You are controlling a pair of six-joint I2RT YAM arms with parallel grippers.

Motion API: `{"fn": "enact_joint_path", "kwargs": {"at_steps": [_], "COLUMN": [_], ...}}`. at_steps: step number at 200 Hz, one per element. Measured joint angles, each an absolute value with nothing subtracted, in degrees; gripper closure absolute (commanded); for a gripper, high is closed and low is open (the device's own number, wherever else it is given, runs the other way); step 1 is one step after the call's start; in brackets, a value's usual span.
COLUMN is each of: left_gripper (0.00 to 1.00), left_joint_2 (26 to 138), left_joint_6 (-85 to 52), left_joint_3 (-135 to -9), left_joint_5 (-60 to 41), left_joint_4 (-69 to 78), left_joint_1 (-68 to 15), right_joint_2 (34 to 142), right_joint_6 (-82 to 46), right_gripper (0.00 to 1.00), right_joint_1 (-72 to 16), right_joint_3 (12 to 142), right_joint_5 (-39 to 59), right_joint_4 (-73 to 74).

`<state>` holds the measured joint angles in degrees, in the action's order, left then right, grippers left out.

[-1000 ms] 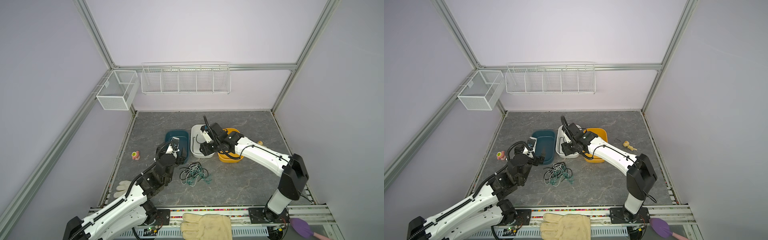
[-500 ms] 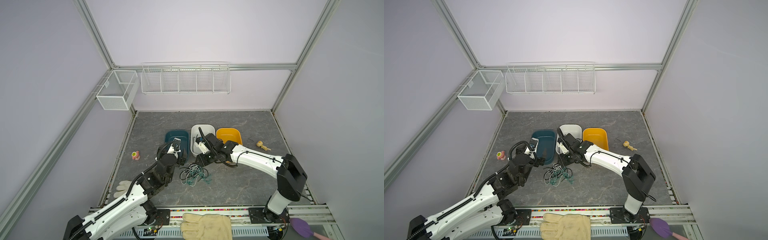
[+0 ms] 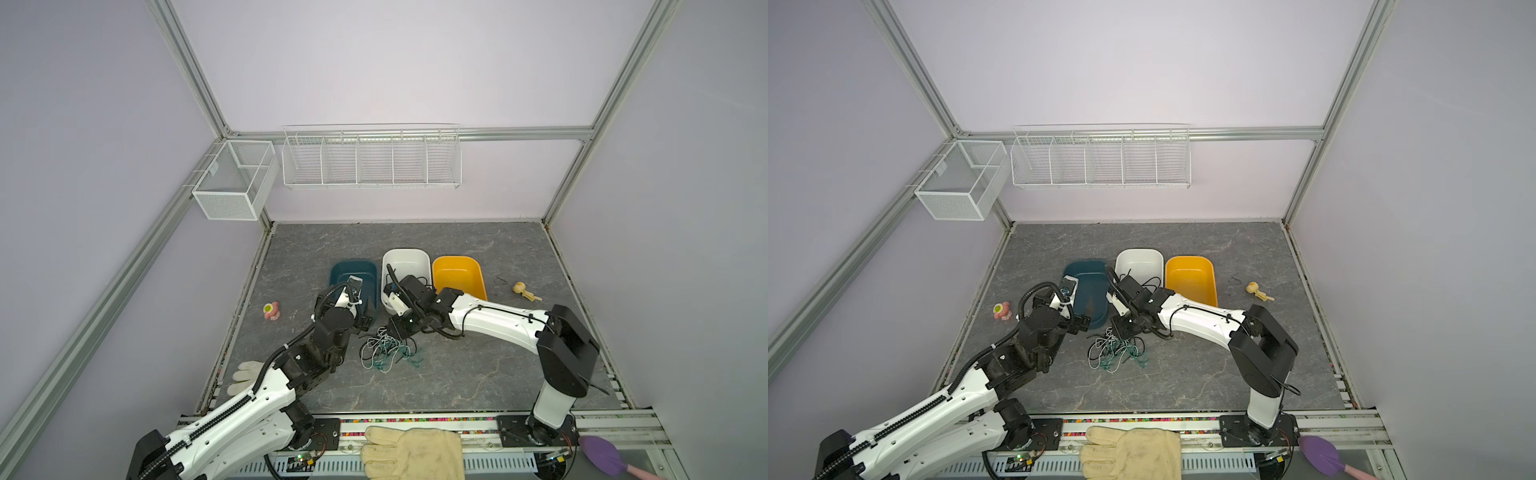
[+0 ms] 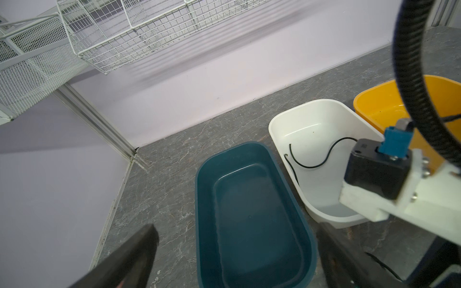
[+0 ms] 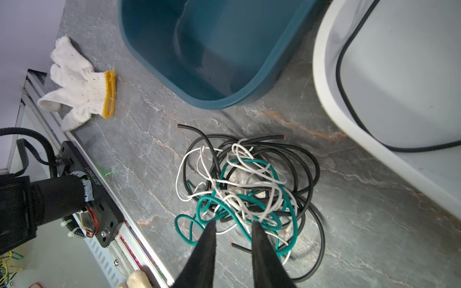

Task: Untangle the cables
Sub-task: 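Lower the right gripper back to the cable pile beside the left gripper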

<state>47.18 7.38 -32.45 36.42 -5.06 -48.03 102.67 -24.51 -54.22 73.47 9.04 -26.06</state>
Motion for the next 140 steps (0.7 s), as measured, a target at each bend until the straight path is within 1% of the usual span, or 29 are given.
{"fn": "enact_joint_path", "kwargs": {"at_steps": [44, 60, 108, 124, 140], "left_gripper": [0.01, 0.01, 0.01, 0.01, 0.01], "left_joint_2": [47.75, 48.03, 48.51, 49.69, 52.25], "left_joint_6": [7.38, 7.38, 6.83, 5.58, 2.81], "left_joint_3": [-32.45, -32.45, -33.06, -35.92, -42.17], "left_joint_5": [35.94, 35.92, 35.9, 35.68, 35.38], "left_joint_4": [-5.54, -5.76, -8.03, -12.47, -18.65], "left_joint_1": [-48.03, -48.07, -48.07, -48.12, -48.21], "right_joint_2": [104.12, 104.42, 104.77, 104.73, 104.36], "right_joint_6": [-25.63, -25.89, -26.89, -27.0, -27.0], "right_gripper": [0.72, 0.76, 0.93, 0.93, 0.93], "right_joint_1": [-54.22, -54.22, -54.22, -54.22, -54.22], "right_joint_3": [73.03, 73.03, 72.2, 71.83, 70.94], "right_joint_5": [6.83, 6.7, 6.66, 6.66, 6.66], "right_joint_4": [-26.02, -25.96, -24.58, -23.86, -22.98]}}
